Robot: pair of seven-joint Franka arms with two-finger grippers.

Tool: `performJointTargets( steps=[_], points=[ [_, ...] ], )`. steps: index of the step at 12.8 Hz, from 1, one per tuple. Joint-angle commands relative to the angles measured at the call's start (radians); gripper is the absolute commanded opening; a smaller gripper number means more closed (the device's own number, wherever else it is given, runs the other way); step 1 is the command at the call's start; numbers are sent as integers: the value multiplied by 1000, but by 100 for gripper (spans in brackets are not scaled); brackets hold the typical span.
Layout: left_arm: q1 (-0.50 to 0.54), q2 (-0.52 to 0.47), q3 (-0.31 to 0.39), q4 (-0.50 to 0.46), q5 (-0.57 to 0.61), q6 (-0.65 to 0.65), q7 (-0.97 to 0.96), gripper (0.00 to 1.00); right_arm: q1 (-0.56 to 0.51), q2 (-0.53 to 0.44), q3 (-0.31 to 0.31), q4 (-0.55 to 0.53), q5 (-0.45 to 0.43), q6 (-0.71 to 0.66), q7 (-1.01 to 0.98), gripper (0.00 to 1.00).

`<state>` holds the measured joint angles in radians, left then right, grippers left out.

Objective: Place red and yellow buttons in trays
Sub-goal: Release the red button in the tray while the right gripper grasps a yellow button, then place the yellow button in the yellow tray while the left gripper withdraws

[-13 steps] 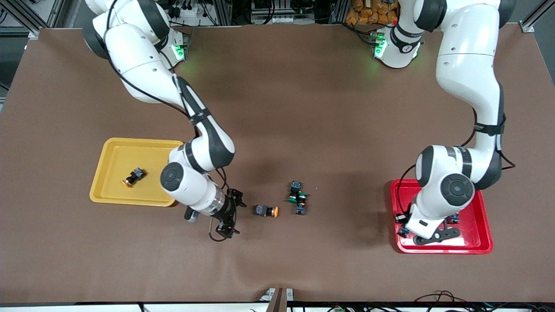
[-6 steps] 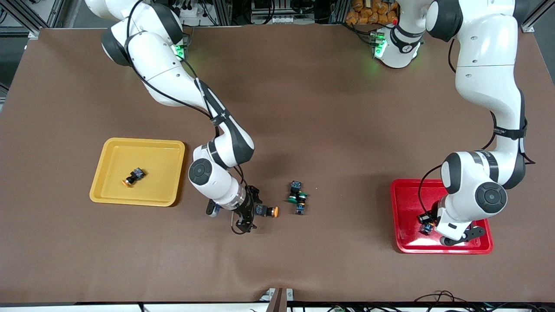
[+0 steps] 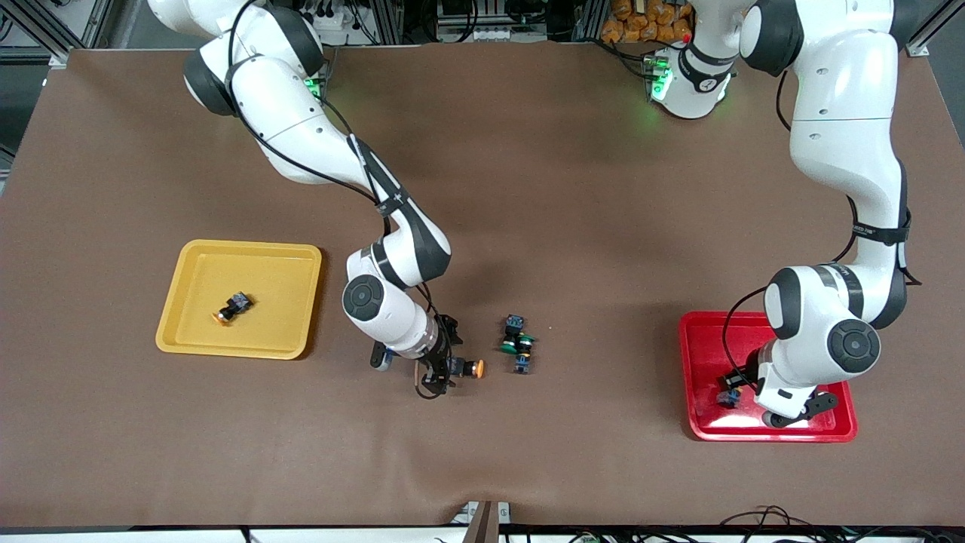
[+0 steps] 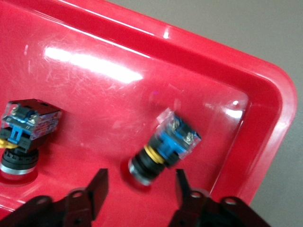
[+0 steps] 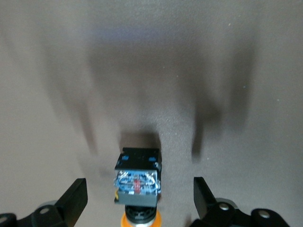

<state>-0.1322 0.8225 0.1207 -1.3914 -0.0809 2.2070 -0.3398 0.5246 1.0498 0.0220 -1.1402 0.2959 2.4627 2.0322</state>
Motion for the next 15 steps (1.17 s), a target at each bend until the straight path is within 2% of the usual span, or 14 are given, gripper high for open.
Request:
performJointTargets(
  steps=[1, 3, 5, 8, 10, 12, 14, 15],
  points=[
    [-7, -17, -1, 6, -5, 0, -2, 100, 12, 29, -14, 33, 2, -1, 16, 53],
    [-10, -40, 4, 8, 30, -6, 11, 100, 9, 32, -13, 33, -20, -11, 6, 0],
    [-4, -65, -4, 9, 110, -7, 13, 100, -20, 7, -11, 40, -21, -88, -7, 0],
    [-9, -111, -4, 11, 121, -7, 11, 100, -103, -88, -1, 43, -12, -325, -220, 0],
    [-10, -186, -7, 11, 104, -22, 4, 100, -147, -169, -11, 31, -20, -485, -459, 0],
    [-13, -250, -7, 11, 101, -101, 15, 100, -237, -215, -16, 31, -26, -716, -736, 0],
    [-13, -311, -29, 11, 99, -171, 24, 100, -322, -255, -13, 10, -23, -800, -915, 0],
    [-10, -339, -38, 12, 98, -220, 37, 100, -345, -290, -16, -37, -26, -809, -996, 0]
  ],
)
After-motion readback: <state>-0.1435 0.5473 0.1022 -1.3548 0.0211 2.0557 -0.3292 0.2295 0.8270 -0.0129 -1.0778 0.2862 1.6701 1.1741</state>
